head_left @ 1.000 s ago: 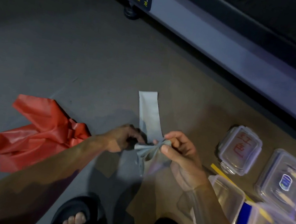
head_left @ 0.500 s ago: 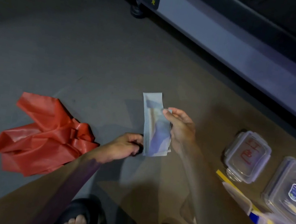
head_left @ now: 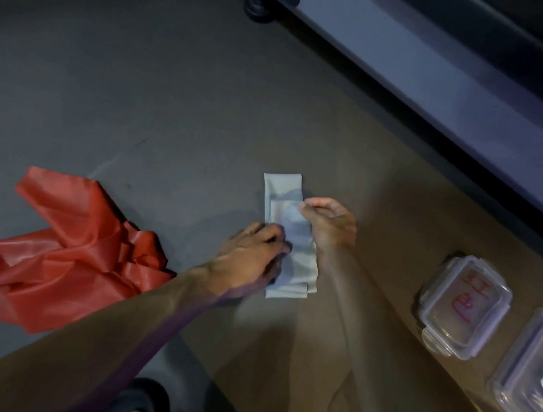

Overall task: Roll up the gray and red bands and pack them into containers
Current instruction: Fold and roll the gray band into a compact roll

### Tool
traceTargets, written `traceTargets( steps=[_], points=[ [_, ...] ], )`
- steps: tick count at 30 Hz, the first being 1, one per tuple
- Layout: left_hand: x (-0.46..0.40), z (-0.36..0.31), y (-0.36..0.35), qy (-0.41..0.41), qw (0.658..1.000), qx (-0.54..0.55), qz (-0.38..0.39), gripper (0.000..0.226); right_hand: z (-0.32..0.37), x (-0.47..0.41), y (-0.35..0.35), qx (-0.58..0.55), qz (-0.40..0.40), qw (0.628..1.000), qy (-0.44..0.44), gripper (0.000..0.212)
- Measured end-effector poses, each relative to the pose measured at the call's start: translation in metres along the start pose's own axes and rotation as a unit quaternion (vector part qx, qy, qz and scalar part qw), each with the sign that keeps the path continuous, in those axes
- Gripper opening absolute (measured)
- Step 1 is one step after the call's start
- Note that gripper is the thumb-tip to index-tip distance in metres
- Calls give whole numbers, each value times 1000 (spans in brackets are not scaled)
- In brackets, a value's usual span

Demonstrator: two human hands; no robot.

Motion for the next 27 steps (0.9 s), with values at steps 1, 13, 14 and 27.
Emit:
traceTargets(
  steps=[1,13,14,27],
  points=[
    [1,3,-2,4,1000,-11,4,47,3,1,0,24,-2,1000,15,18],
    [0,-8,3,58,996,6,63,43,-10,37,18,105,-159,980,55,19],
    [1,-7,1,67,995,27,68,43,-7,40,20,107,-163,978,76,20],
    [52,15,77,119,955,212,-169,65,9,127,23,56,7,978,201,12]
  ],
)
Point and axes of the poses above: each hand's wrist, its own x-axis away from the middle knuckle, its own y-axis out of the back of the hand, z = x × y, the point moved 8 cm from there along -x, towards the middle knuckle, and after that the axes turned 12 degrees about -y, right-handed, at the moved point
